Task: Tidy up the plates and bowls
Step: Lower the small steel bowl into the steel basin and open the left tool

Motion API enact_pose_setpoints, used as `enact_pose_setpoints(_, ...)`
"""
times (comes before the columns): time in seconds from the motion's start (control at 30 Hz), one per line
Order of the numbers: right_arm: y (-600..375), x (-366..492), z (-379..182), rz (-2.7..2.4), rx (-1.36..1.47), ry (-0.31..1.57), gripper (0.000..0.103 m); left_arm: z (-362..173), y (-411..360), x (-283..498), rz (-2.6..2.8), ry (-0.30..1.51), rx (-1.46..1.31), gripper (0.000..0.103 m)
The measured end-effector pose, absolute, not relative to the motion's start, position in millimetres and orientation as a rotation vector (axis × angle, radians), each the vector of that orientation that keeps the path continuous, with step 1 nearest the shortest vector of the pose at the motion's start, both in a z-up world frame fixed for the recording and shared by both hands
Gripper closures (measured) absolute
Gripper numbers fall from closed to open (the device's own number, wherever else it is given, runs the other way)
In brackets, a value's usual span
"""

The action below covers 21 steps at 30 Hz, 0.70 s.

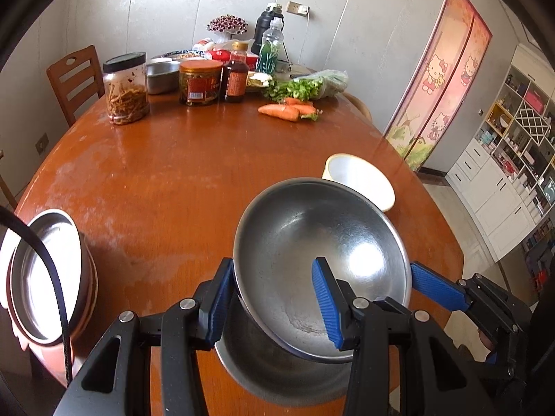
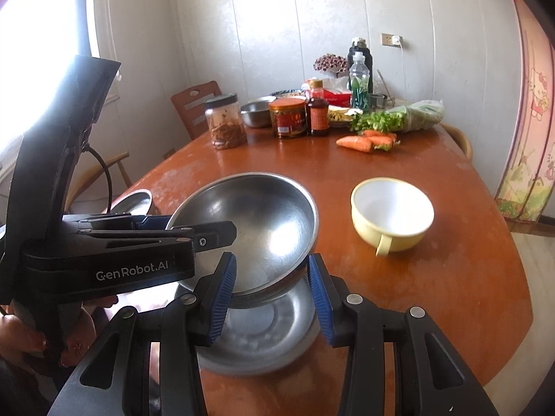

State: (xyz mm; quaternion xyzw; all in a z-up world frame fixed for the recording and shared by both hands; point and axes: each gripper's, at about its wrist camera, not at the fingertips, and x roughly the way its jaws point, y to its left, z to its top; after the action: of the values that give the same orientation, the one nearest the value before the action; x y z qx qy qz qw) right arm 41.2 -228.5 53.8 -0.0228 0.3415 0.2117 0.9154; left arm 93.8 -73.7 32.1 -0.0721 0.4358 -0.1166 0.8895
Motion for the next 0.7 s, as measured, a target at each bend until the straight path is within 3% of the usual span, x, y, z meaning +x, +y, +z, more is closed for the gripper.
enact_pose_setpoints(0.7,-229,29,19,0.431,-0.083,0.791,0.059,-3,-81,88,-0.244,0.986,-0.112,0.057)
